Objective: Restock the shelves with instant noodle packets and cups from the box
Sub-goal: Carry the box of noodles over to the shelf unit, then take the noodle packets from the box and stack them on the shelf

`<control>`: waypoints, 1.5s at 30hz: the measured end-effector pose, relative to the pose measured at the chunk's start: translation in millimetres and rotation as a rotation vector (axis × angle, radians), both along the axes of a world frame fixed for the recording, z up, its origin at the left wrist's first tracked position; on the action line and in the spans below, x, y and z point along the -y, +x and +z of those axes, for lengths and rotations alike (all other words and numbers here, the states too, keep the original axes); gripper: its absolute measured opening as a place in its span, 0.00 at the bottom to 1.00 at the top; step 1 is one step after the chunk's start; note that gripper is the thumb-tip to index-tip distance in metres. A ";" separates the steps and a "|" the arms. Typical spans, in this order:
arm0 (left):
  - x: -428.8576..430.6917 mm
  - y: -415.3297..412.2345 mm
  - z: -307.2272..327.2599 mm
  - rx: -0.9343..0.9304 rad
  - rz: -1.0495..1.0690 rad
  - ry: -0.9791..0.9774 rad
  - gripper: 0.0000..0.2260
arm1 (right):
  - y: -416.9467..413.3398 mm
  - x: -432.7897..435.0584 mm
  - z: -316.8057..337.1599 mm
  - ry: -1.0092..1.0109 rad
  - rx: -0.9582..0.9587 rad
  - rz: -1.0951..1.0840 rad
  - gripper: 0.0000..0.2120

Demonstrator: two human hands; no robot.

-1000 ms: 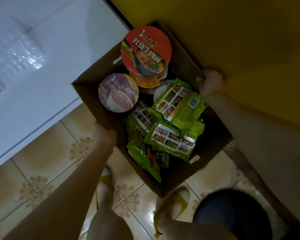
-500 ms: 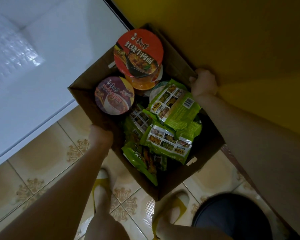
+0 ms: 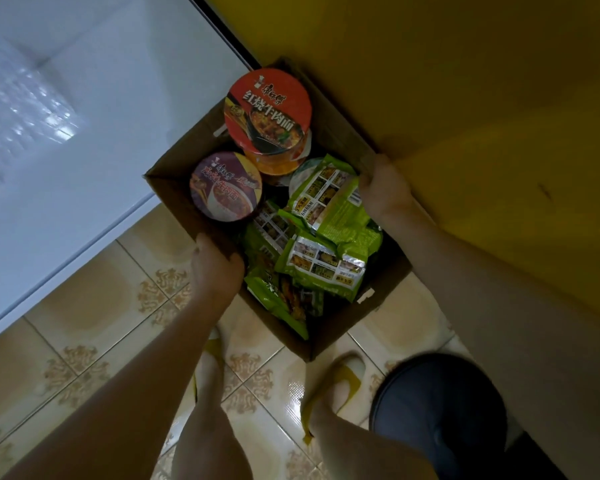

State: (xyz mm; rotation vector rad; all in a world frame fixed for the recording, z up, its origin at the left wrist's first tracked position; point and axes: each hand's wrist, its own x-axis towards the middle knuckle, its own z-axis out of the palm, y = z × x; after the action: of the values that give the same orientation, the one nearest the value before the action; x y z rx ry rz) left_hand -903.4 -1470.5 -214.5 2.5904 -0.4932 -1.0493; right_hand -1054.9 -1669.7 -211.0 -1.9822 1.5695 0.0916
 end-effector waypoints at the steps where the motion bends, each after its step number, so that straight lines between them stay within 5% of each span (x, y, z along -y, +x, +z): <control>1: -2.3 -1.4 7.6 0.008 -0.101 0.011 0.19 | -2.8 -8.6 6.6 0.005 0.000 -0.005 0.19; 12: -29.3 5.7 7.9 -0.043 -1.177 -0.022 0.18 | -24.6 -116.6 23.1 0.178 -0.205 -0.052 0.23; 21: -5.3 -1.6 -44.1 -0.064 -1.388 0.036 0.23 | -9.9 -124.4 -26.5 0.055 -0.267 -0.048 0.31; 27: 8.2 -6.3 -73.2 -0.234 -1.497 0.053 0.22 | -0.6 -113.6 -67.1 -0.019 -0.277 -0.083 0.39; 37: -9.3 -1.3 -58.3 -0.039 -1.511 -0.184 0.15 | -2.9 -107.9 -41.5 -0.079 -0.130 -0.158 0.23; 45: -5.3 2.1 44.8 0.158 -1.396 -0.314 0.10 | -0.5 -102.0 47.9 -0.121 -0.104 -0.135 0.20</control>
State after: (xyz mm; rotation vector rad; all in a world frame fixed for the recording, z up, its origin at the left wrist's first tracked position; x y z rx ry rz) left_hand -901.2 -1465.2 -169.7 1.8045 -2.4221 -0.8854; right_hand -1055.4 -1567.6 -163.1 -1.9837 1.8094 0.0470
